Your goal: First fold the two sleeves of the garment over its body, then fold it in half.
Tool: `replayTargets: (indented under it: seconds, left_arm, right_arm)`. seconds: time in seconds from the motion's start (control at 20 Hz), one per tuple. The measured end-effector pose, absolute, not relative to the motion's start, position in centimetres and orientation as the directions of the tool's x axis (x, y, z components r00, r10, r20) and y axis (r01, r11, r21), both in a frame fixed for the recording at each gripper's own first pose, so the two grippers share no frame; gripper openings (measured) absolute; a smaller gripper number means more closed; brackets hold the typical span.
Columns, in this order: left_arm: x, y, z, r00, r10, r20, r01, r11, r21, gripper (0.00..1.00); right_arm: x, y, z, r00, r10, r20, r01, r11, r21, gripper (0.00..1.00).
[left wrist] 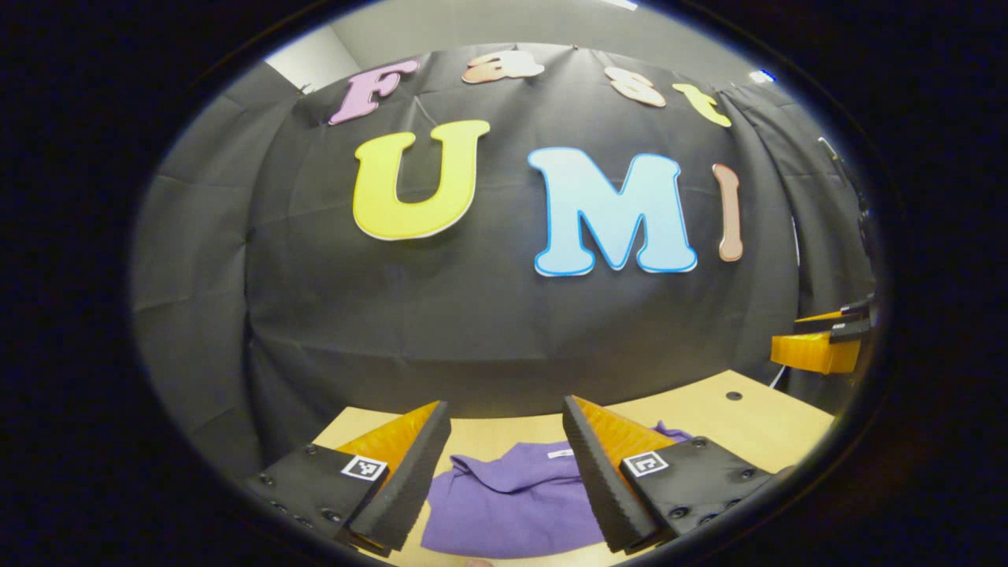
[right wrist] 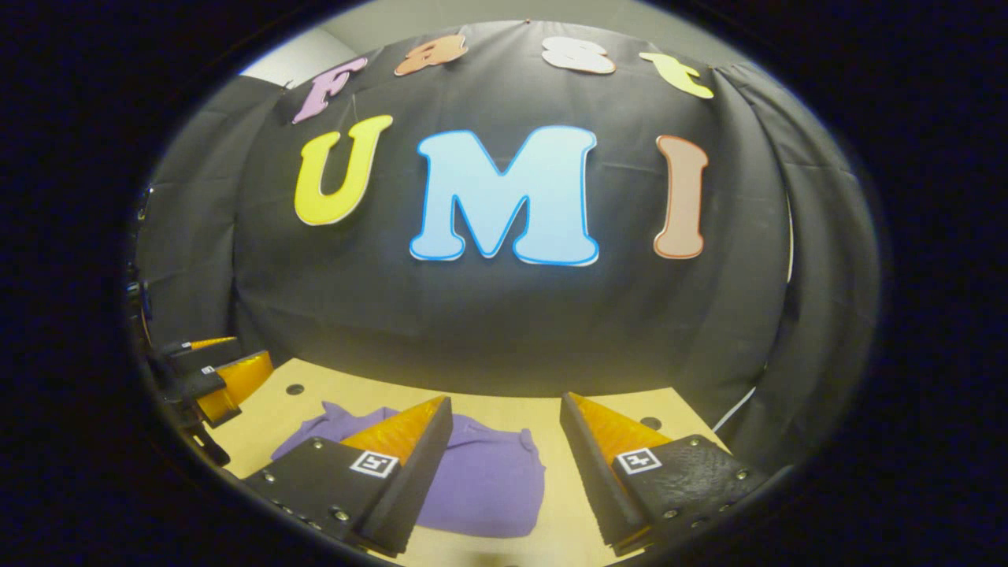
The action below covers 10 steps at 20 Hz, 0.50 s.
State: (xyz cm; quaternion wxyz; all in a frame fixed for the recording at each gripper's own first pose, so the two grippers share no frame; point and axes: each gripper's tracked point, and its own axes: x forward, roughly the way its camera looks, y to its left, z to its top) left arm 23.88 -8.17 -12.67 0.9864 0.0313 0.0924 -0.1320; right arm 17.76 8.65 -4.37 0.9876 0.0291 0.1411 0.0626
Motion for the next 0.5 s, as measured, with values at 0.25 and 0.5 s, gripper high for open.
replayTargets:
  seconds: [0.25,0.5]
  left_arm:
    - [18.3,-10.6,-9.7,0.950,-0.277,-0.145,0.284,0.959,0.027,0.94]
    - [13.2,-11.8,-8.4,0.956,-0.270,-0.111,0.276,0.961,0.036,0.94]
  right_arm:
    - [12.2,6.9,-1.6,0.969,0.126,-0.210,-0.122,0.992,0.035,0.86]
    - [8.0,5.9,-0.7,0.970,0.157,-0.187,-0.152,0.987,0.041,0.85]
